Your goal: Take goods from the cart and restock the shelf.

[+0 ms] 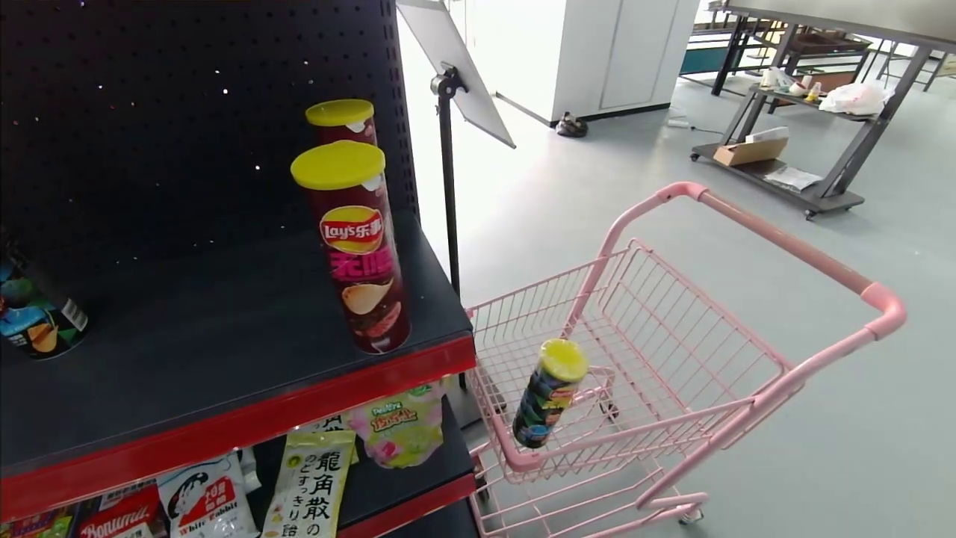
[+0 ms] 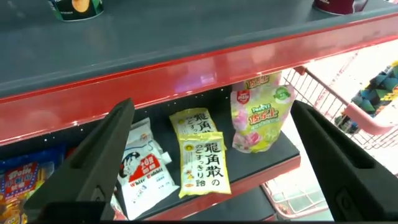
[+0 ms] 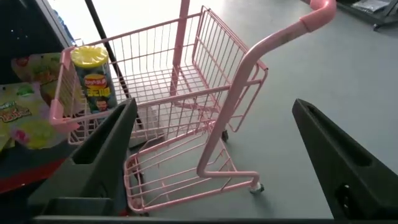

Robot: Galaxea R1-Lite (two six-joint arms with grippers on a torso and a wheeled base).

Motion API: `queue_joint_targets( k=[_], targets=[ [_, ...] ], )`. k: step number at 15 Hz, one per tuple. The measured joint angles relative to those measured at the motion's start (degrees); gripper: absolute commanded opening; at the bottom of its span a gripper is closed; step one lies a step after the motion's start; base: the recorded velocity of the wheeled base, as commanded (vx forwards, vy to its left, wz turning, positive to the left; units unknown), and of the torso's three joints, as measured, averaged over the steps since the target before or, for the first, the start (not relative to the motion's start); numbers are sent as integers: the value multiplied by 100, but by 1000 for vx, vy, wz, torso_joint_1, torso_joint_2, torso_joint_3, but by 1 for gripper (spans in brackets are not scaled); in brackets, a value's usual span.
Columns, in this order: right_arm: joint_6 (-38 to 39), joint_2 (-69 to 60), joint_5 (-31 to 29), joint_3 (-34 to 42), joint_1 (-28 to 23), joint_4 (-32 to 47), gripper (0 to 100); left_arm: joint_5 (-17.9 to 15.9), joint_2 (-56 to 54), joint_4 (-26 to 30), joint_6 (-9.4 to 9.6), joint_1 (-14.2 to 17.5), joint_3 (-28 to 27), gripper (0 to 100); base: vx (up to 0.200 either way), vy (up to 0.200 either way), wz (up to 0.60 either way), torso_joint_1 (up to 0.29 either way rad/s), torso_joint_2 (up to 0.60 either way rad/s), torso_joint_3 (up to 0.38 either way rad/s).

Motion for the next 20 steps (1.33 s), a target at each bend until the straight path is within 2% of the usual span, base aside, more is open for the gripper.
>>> queue_joint_targets(
  k=[5, 12, 20],
  targets=[
    [11, 0, -2, 0, -2, -2, 100, 2, 0, -2, -2, -2, 0, 100, 0, 0, 0, -120, 329, 209],
    [11, 0, 0, 0, -2, 0, 100, 0, 0, -2, 0, -2, 0, 100, 0, 0, 0, -170, 537, 368],
    [0, 0, 0, 0, -2, 0, 100, 0, 0, 0, 0, -2, 0, 100, 0, 0, 0, -106, 496, 387]
  ],
)
